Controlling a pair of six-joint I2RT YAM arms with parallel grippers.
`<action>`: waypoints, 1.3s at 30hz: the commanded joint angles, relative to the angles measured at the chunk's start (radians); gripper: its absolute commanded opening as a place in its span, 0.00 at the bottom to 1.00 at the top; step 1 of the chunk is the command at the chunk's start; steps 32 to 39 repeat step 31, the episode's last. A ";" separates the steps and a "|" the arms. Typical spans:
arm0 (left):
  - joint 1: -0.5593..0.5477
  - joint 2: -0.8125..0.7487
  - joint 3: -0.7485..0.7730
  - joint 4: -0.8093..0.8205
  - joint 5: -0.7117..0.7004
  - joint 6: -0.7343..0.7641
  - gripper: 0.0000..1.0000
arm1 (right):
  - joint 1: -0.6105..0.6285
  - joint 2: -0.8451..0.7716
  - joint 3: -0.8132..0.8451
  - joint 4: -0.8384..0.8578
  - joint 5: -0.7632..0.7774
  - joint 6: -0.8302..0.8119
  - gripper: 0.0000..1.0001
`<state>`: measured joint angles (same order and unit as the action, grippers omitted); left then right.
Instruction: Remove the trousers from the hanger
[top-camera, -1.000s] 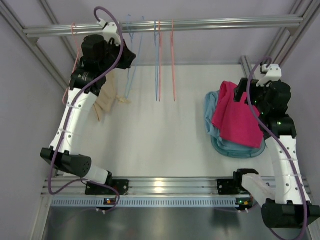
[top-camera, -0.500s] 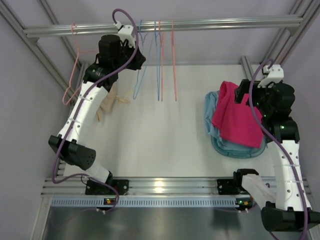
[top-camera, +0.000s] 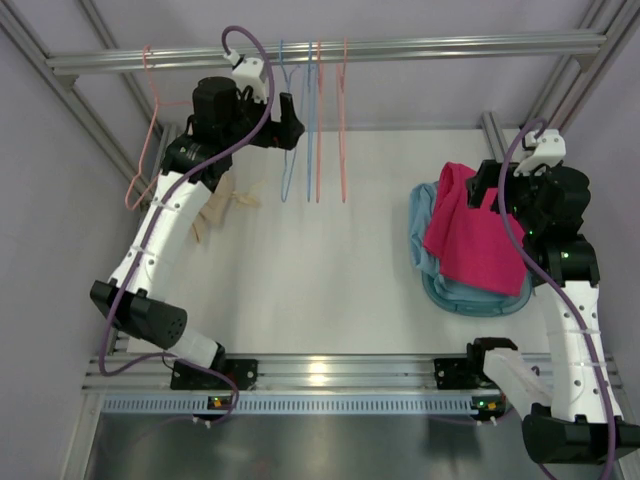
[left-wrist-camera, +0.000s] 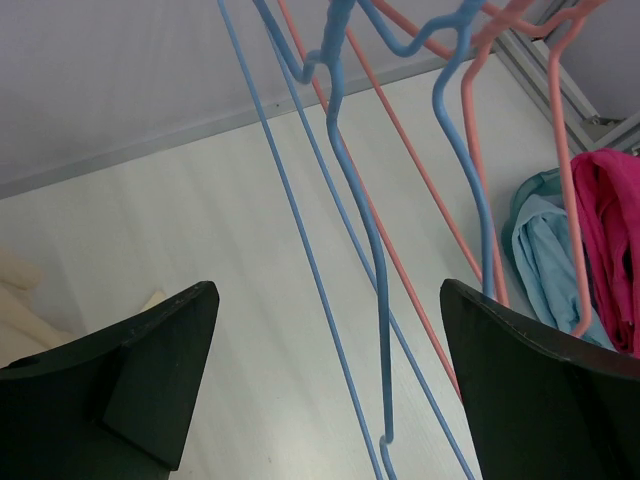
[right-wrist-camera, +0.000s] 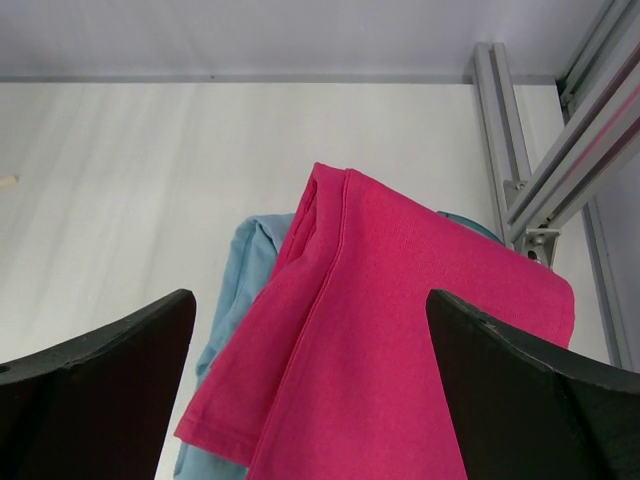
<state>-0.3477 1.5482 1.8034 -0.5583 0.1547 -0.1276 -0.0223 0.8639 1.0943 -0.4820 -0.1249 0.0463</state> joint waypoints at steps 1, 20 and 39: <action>0.022 -0.129 -0.031 0.028 0.015 0.022 0.98 | -0.010 -0.022 0.027 0.023 -0.038 0.013 1.00; 0.342 -0.615 -0.446 -0.017 0.237 0.040 0.99 | -0.010 -0.155 -0.103 0.057 -0.221 0.056 1.00; 0.395 -0.726 -0.564 -0.069 0.218 0.056 0.99 | -0.010 -0.325 -0.221 0.048 -0.325 0.064 0.99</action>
